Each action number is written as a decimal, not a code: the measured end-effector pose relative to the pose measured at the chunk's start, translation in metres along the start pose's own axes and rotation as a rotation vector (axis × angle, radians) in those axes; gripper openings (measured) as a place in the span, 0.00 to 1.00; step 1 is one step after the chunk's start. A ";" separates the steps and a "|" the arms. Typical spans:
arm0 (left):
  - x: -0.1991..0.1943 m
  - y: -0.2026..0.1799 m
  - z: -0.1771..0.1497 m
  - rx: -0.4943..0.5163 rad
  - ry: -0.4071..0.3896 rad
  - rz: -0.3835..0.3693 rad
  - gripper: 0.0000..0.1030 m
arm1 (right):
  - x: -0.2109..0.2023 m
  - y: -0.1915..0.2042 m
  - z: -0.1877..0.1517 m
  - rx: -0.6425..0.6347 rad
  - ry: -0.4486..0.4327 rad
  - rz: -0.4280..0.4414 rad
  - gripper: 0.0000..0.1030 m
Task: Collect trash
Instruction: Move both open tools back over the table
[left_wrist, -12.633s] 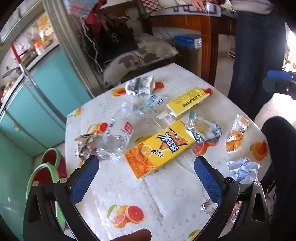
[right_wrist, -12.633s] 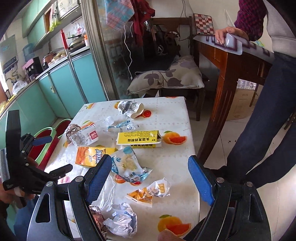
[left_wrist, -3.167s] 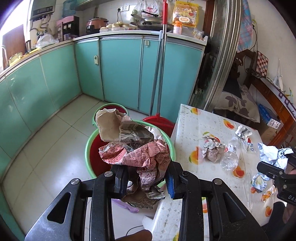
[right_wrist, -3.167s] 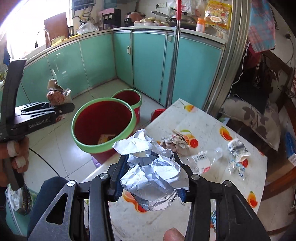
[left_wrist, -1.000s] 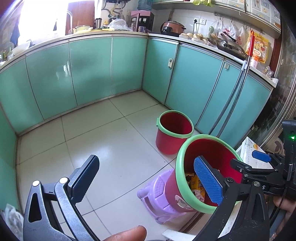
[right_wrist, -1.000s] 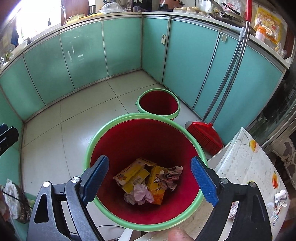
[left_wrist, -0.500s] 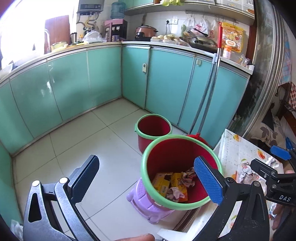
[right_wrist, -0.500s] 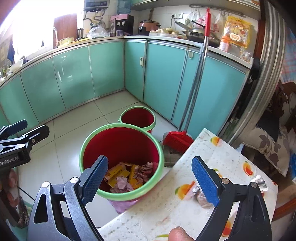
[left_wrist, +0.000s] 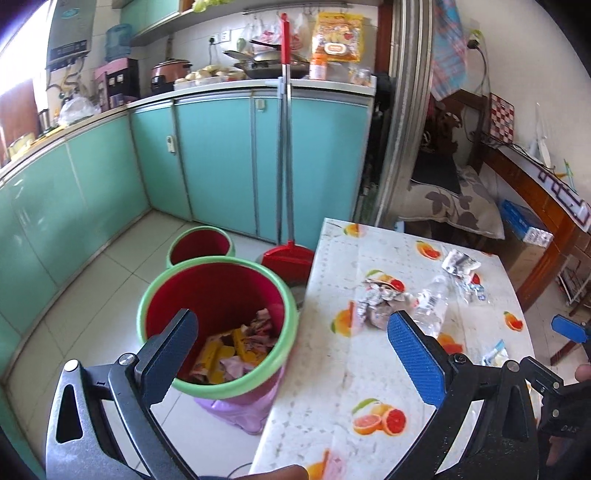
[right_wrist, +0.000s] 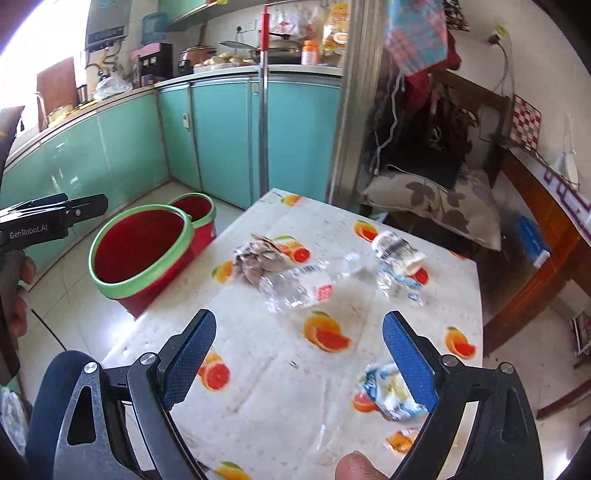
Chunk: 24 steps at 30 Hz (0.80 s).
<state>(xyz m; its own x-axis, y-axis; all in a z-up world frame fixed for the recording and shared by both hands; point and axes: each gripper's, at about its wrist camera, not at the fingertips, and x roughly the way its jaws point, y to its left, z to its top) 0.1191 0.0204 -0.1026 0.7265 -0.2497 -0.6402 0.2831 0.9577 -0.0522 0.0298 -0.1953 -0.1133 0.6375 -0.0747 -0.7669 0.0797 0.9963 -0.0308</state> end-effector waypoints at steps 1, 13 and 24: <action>0.002 -0.010 -0.001 0.016 0.013 -0.023 1.00 | -0.002 -0.015 -0.007 0.014 0.006 -0.011 0.90; 0.045 -0.134 -0.002 0.268 0.141 -0.162 1.00 | -0.015 -0.106 -0.026 0.169 0.009 -0.097 0.90; 0.134 -0.204 -0.003 0.419 0.312 -0.141 1.00 | -0.001 -0.158 -0.038 0.296 0.016 -0.110 0.90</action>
<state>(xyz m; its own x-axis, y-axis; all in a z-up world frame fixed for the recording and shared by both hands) 0.1569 -0.2085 -0.1805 0.4610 -0.2562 -0.8496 0.6365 0.7626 0.1154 -0.0125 -0.3509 -0.1324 0.6010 -0.1784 -0.7791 0.3687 0.9267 0.0722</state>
